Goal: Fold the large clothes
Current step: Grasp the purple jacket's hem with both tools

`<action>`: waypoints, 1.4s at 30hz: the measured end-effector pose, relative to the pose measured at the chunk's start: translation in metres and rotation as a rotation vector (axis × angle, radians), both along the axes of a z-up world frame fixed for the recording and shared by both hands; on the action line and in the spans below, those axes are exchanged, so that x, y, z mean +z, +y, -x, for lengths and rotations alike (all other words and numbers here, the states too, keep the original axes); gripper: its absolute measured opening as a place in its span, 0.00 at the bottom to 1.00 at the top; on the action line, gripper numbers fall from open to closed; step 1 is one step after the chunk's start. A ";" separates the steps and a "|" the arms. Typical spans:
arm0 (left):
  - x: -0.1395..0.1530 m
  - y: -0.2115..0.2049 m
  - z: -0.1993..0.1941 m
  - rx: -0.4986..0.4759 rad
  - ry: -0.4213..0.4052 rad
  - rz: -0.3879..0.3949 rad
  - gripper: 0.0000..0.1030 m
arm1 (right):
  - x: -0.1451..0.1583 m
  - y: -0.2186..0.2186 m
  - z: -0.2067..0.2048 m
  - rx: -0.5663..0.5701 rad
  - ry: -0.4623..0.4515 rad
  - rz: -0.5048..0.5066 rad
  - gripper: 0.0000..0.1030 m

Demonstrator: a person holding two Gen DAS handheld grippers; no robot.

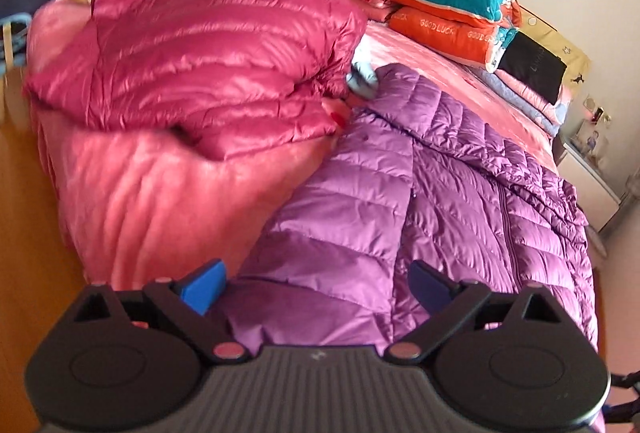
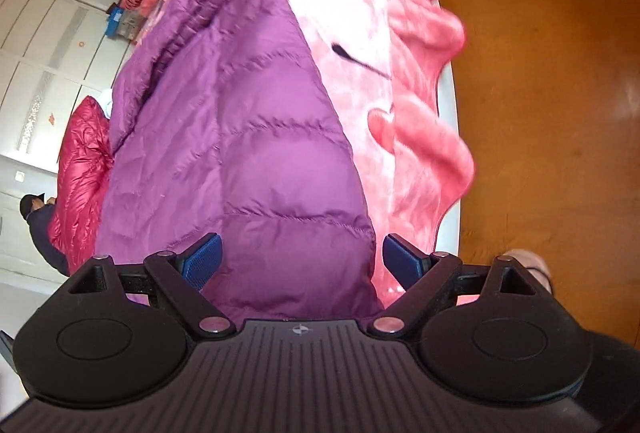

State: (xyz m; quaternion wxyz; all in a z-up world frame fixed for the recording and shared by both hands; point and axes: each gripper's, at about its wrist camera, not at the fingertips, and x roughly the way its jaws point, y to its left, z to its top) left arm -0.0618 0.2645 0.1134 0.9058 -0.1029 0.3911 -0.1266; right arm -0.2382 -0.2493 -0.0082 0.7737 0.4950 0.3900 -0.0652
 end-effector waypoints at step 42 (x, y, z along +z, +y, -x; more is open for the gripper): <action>-0.027 -0.012 -0.003 -0.165 0.132 0.031 0.78 | -0.003 0.016 -0.016 0.122 -0.176 -0.233 0.78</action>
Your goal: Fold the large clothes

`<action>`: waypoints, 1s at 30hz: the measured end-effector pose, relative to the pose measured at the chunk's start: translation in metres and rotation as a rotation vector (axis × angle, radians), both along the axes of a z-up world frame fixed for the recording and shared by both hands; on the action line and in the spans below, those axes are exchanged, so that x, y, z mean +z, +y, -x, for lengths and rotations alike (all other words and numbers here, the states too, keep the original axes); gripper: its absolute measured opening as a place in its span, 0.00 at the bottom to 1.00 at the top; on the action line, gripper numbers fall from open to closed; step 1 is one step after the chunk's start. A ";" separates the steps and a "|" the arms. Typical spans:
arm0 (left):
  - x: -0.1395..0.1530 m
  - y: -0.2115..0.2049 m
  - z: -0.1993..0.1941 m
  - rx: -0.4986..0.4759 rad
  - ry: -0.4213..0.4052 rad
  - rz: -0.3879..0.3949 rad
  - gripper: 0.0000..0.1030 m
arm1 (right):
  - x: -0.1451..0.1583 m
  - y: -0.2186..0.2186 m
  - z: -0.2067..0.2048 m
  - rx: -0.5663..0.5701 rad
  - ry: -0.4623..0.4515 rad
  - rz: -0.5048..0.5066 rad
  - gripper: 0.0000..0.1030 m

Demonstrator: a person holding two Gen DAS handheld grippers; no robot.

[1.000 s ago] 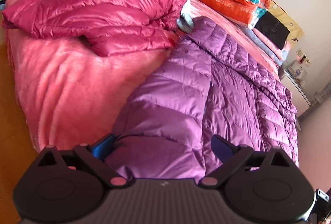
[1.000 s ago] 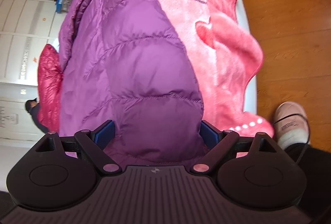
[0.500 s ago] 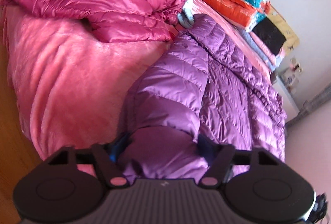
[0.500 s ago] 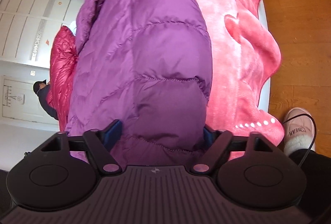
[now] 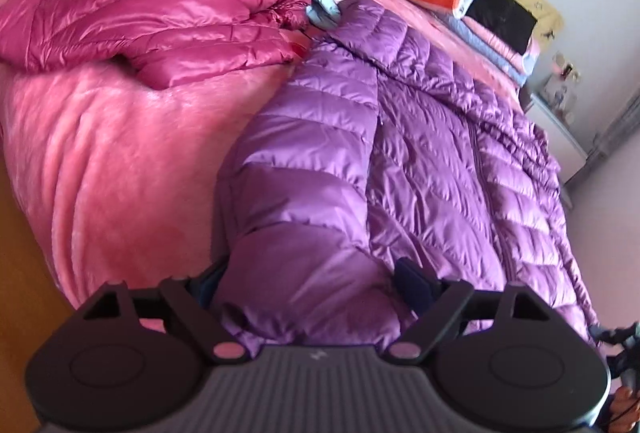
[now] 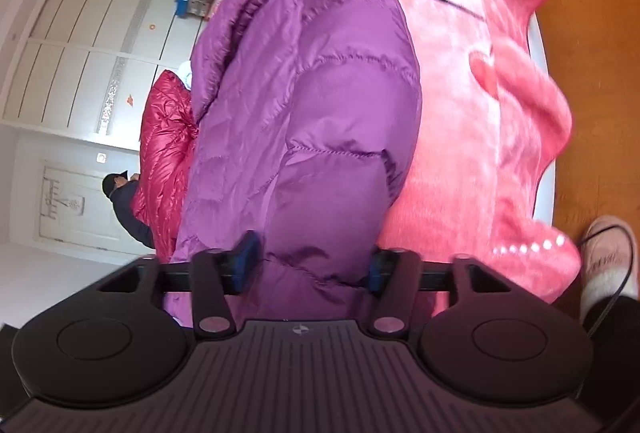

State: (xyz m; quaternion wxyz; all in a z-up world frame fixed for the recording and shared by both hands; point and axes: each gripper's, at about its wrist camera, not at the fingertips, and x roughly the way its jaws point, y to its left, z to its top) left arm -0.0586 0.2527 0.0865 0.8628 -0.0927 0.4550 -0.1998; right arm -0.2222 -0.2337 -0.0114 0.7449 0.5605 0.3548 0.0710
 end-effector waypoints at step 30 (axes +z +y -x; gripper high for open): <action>0.088 -0.024 -0.044 0.036 -0.045 0.483 0.30 | 0.070 -0.023 -0.040 -0.218 -0.345 -0.100 0.31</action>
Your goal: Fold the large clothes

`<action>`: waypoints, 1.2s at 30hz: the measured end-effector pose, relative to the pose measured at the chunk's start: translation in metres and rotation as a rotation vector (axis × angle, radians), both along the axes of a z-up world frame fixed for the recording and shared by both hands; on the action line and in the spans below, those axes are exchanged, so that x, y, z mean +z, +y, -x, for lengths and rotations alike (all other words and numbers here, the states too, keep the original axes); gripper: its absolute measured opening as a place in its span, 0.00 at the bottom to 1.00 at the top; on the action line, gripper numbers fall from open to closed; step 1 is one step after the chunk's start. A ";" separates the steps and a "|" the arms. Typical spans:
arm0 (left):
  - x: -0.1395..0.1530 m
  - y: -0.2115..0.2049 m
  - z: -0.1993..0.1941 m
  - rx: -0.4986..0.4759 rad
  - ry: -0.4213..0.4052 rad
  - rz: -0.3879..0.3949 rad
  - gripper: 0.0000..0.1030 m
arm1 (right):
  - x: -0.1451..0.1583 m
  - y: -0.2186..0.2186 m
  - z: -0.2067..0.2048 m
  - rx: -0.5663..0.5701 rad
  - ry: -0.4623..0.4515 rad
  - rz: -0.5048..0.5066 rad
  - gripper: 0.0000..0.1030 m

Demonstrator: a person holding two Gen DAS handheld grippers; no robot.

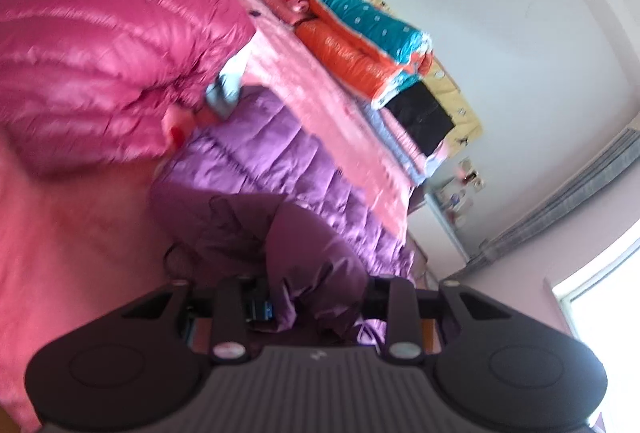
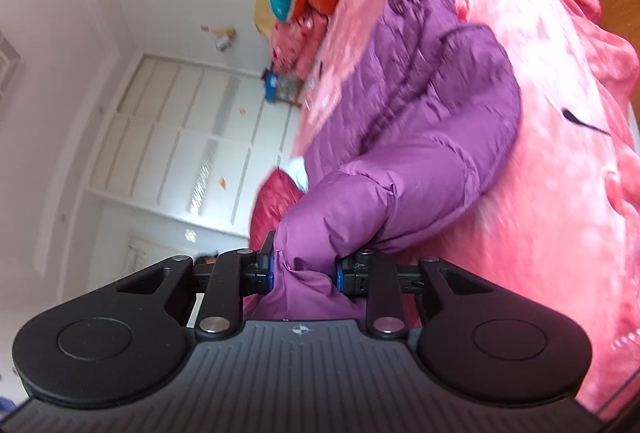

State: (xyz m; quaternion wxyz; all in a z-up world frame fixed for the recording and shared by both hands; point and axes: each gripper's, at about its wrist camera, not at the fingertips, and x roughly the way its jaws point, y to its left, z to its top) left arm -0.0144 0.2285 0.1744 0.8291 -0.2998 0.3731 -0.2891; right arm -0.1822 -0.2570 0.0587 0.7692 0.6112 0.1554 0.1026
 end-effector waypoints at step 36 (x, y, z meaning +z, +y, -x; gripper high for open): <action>-0.022 -0.156 -0.254 0.192 -0.060 0.034 0.31 | -0.050 -0.138 -0.231 -0.310 -0.124 -0.136 0.31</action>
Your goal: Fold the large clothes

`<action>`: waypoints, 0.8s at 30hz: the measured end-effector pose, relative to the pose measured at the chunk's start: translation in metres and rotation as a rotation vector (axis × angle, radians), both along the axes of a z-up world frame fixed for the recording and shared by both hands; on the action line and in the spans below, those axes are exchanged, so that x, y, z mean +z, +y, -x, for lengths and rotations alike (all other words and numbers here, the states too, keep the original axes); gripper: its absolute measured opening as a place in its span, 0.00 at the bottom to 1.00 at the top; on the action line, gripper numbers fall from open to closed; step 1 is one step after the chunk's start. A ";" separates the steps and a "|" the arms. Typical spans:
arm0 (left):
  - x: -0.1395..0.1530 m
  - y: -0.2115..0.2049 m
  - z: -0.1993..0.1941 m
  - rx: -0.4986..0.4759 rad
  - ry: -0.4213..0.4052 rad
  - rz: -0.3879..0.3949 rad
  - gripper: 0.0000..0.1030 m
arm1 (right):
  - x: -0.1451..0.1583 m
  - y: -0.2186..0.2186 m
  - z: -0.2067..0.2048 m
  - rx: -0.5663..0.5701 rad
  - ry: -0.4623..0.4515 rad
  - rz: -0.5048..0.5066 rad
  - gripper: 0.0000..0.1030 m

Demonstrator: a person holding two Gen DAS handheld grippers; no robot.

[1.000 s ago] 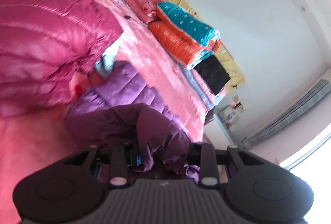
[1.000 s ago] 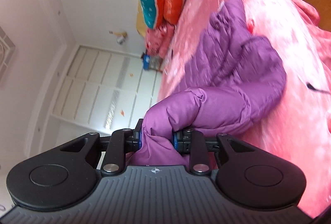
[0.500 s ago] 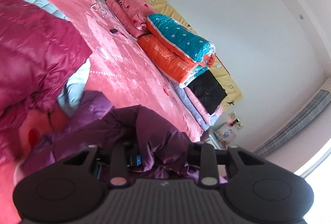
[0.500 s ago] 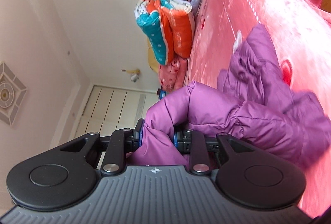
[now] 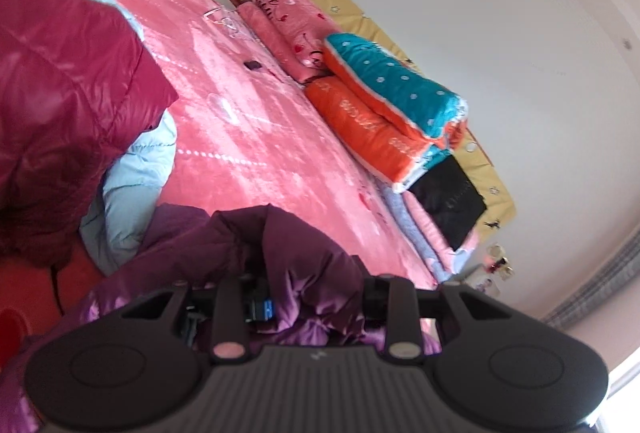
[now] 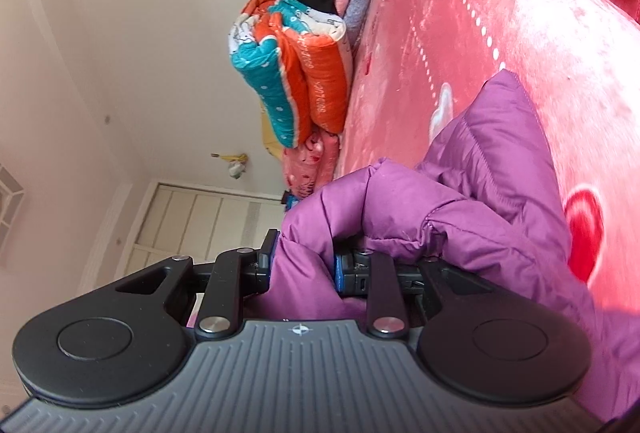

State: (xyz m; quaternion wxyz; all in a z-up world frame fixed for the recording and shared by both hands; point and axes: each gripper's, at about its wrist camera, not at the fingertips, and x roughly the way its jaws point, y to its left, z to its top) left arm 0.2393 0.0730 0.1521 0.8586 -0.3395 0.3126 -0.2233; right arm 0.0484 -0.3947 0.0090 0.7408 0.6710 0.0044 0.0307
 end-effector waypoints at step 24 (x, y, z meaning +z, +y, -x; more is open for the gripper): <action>0.050 -0.007 -0.016 0.016 -0.196 -0.169 0.71 | -0.004 -0.019 0.001 -0.097 -0.068 0.018 1.00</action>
